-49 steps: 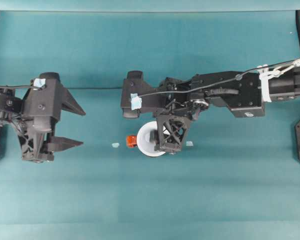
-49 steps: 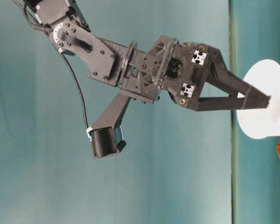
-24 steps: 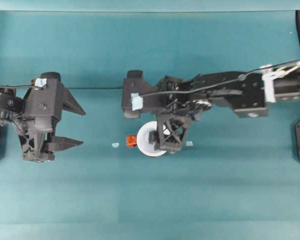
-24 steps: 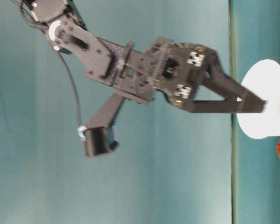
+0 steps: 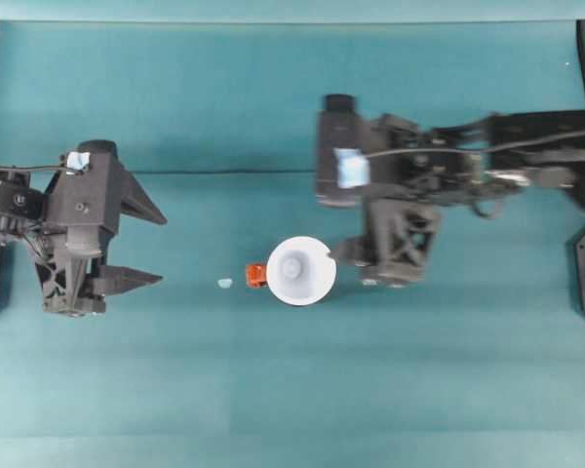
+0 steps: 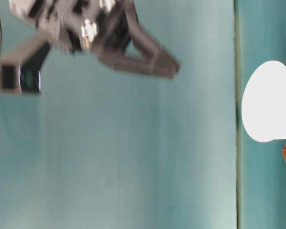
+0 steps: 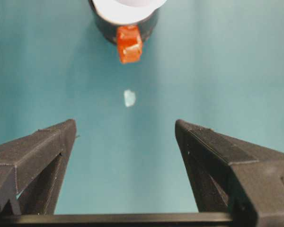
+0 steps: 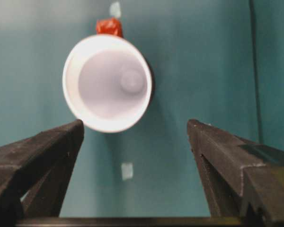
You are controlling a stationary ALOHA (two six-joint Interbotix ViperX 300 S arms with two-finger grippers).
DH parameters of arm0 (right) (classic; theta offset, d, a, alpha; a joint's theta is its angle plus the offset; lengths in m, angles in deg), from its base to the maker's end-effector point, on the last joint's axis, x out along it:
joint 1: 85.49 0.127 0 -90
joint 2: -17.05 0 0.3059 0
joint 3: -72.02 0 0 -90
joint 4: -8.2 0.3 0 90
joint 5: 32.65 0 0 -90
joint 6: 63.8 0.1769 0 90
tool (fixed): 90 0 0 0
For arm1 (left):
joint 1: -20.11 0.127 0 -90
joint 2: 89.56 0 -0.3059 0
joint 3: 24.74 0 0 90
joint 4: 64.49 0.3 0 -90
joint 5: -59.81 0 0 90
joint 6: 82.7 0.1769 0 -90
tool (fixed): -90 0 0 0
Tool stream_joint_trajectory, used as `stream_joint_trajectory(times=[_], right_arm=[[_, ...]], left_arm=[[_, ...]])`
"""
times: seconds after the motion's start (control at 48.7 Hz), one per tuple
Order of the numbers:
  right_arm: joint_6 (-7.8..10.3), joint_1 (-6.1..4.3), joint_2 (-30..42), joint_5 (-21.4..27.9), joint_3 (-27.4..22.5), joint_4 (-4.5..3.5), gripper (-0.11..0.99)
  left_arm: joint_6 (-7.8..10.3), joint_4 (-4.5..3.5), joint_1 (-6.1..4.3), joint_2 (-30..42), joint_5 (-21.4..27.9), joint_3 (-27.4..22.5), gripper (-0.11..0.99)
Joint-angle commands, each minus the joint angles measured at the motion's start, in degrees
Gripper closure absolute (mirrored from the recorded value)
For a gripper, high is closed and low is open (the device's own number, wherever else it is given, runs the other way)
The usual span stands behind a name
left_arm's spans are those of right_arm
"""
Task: Put the paper cup into the moved red handle cup holder.
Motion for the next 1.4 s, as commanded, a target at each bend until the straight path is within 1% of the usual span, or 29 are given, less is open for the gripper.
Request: stream_joint_trajectory(times=[0.0,0.041,0.123,0.144,0.308,0.349,0.369,0.411,0.534,0.595,0.657,0.677,0.739,0.862,0.985,1.232,1.252,1.375], right_arm=[[0.18,0.26,-4.1,-1.2,2.5,0.0,-0.08],[0.09,0.35,-5.4,-1.9,3.9,-0.09,-0.08],[0.18,0.35,-7.7,-3.6,6.8,0.0,-0.08],[0.09,0.26,-8.3,-4.1,7.4,-0.09,-0.08],[0.35,0.35,-13.6,-8.3,12.7,0.0,-0.08],[0.44,0.35,-14.6,-9.1,13.8,-0.09,-0.08],[0.44,0.35,-15.2,-9.4,14.2,0.0,-0.08],[0.44,0.35,-16.2,-9.8,15.2,-0.09,-0.08],[0.62,0.35,-18.7,-9.9,17.6,0.0,-0.08],[0.62,0.35,-19.6,-9.8,18.3,-0.09,-0.08],[0.62,0.35,-20.5,-9.8,18.9,0.0,-0.08],[0.62,0.35,-20.7,-9.8,19.1,0.0,-0.08],[0.62,0.53,-21.5,-9.8,19.7,0.0,-0.08],[0.62,0.53,-22.7,-9.8,20.9,0.0,-0.08],[0.62,0.79,-23.5,-9.8,21.4,0.0,-0.08],[0.62,0.79,-23.7,-9.8,21.9,0.0,-0.08],[0.62,0.7,-23.8,-9.8,21.8,0.0,-0.08],[0.62,0.79,-23.7,-9.8,21.9,0.0,-0.08]], left_arm=[[0.0,0.09,0.0,-0.6,-0.2,-1.1,-0.03],[-0.09,0.09,0.0,-0.6,-0.3,-1.1,-0.03],[-0.09,0.09,-0.18,-0.6,-0.3,-1.0,-0.03],[-0.09,0.09,-0.18,-0.6,-0.2,-1.0,-0.03],[-0.09,0.0,-0.18,-0.6,-0.2,-1.0,-0.03],[-0.09,0.09,-0.18,-0.6,-0.2,-1.0,-0.03],[-0.09,0.09,-0.18,-0.6,-0.2,-1.0,-0.03],[-0.09,0.0,-0.18,-0.6,-0.2,-1.0,-0.03],[-0.09,0.09,-0.18,-0.6,-0.3,-1.0,-0.03],[-0.09,0.09,-0.18,-0.6,-0.2,-1.0,-0.03],[-0.09,0.09,-0.35,-0.6,-0.3,-1.0,-0.03],[-0.09,0.09,-0.26,-0.6,-0.2,-0.9,-0.03],[-0.09,0.09,-0.44,-0.6,-0.3,-0.9,-0.03],[-0.09,0.09,-0.35,-0.6,-0.3,-0.9,-0.03],[-0.09,0.09,-0.35,-0.6,-0.2,-0.9,-0.03],[-0.09,0.09,-0.35,-0.6,-0.2,-0.9,-0.03],[-0.09,0.0,-0.35,-0.6,-0.2,-0.9,-0.03],[-0.09,0.09,-0.35,-0.6,-0.3,-0.9,-0.03]])
